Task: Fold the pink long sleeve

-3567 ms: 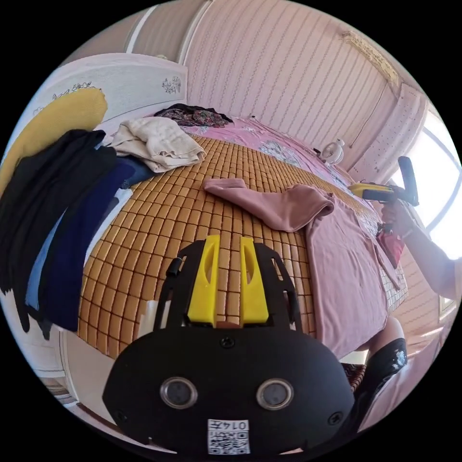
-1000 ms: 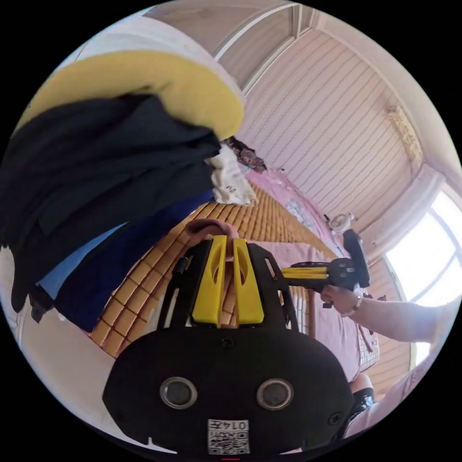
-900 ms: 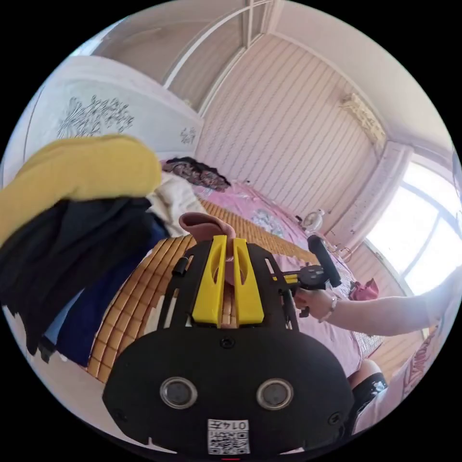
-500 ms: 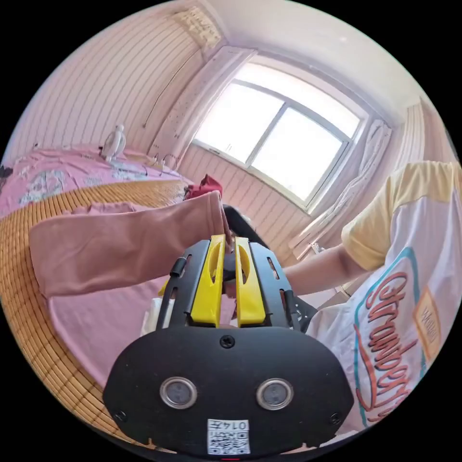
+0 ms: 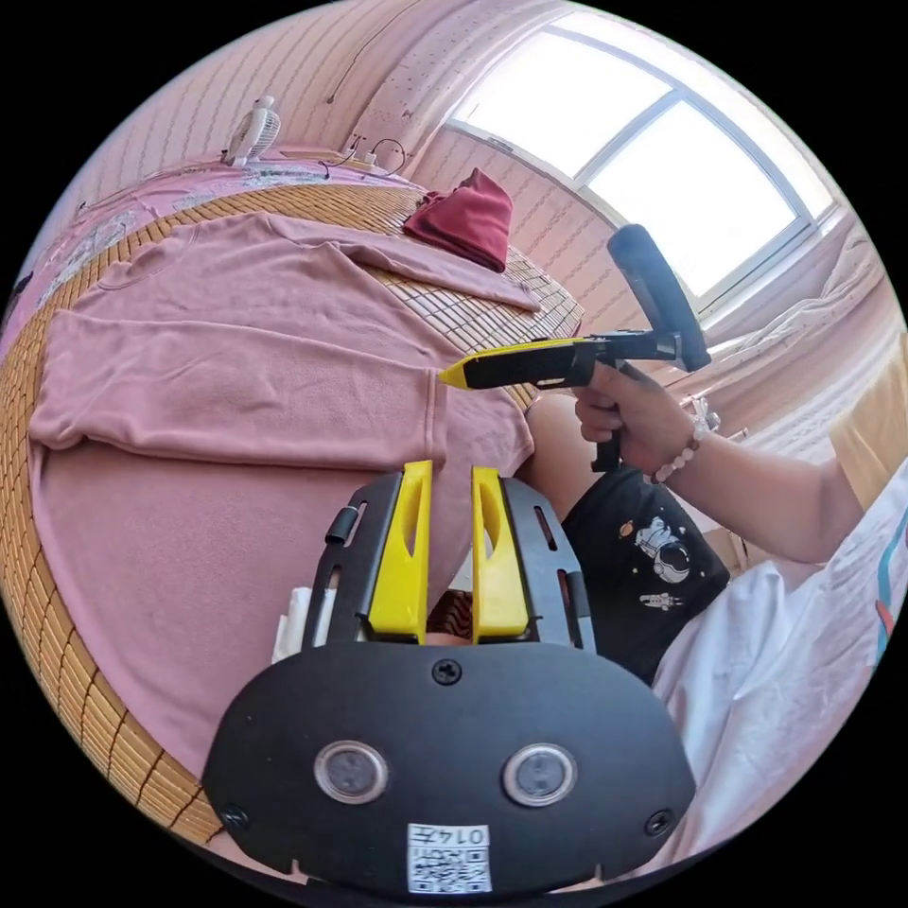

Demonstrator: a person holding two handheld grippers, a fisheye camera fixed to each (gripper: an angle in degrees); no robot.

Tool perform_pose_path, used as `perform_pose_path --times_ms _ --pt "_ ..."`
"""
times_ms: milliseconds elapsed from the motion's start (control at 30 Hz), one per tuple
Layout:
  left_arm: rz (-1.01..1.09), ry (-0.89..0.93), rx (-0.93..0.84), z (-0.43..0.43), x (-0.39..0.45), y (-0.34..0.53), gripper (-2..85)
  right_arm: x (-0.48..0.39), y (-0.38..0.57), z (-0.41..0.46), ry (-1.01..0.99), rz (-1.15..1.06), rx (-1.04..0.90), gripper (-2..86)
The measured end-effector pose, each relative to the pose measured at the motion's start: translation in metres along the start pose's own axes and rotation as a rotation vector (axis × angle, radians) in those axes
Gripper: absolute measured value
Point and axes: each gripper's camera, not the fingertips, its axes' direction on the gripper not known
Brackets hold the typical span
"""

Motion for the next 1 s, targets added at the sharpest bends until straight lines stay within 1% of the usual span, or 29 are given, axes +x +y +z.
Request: perform_pose_path --times_ms 67,133,200,267,300,367,433,467,533,600,667,733,800,867,933,1000 --pt "0.012 -0.025 -0.031 0.02 -0.002 -0.008 6.7 0.0 -0.004 0.018 0.018 0.007 -0.01 11.6" --pt "0.02 -0.069 -0.121 0.052 -0.008 -0.013 6.3 -0.002 -0.005 0.04 0.057 0.005 -0.064 10.9" --pt "0.03 -0.08 -0.101 0.057 -0.011 -0.013 6.1 -0.01 0.002 0.049 0.139 -0.041 -0.04 8.6" --pt "0.039 -0.064 -0.104 0.058 -0.015 -0.013 6.1 -0.012 0.003 0.051 0.133 -0.071 -0.05 8.9" --pt "0.05 -0.051 -0.091 0.054 -0.017 -0.012 6.1 -0.012 0.005 0.048 0.115 -0.114 -0.038 9.5" --pt "0.043 -0.035 -0.058 0.045 -0.023 -0.012 6.2 0.001 0.008 0.038 0.137 -0.121 0.017 9.7" --pt "-0.007 -0.042 -0.034 0.035 -0.038 -0.014 6.3 0.028 0.006 0.029 0.213 -0.042 0.08 9.9" --pt "-0.021 -0.057 -0.025 0.032 -0.043 -0.015 6.3 0.053 0.003 0.022 0.258 0.031 0.114 10.1" --pt "-0.063 -0.142 0.01 0.027 -0.061 -0.015 6.4 0.095 0.001 0.01 0.307 0.136 0.189 11.2" --pt "-0.094 -0.154 -0.007 0.029 -0.075 -0.018 6.4 0.148 0.003 -0.01 0.39 0.296 0.336 12.3" --pt "-0.114 -0.166 -0.03 0.033 -0.086 -0.021 6.2 0.185 0.005 -0.017 0.461 0.418 0.398 13.0" --pt "-0.145 -0.189 -0.102 0.047 -0.101 -0.023 5.5 0.216 0.005 -0.016 0.512 0.527 0.383 13.8" --pt "-0.195 -0.168 -0.086 0.047 -0.112 -0.024 5.3 0.25 0.006 -0.004 0.542 0.649 0.319 13.9" --pt "-0.211 -0.145 -0.096 0.047 -0.121 -0.028 5.1 0.268 0.008 0.01 0.504 0.7 0.259 13.5" --pt "-0.212 -0.132 -0.1 0.046 -0.129 -0.031 5.0 0.266 0.012 0.013 0.513 0.653 0.275 12.3" --pt "-0.211 -0.131 -0.095 0.045 -0.133 -0.032 5.0 0.274 0.014 0.014 0.432 0.629 0.278 8.0"
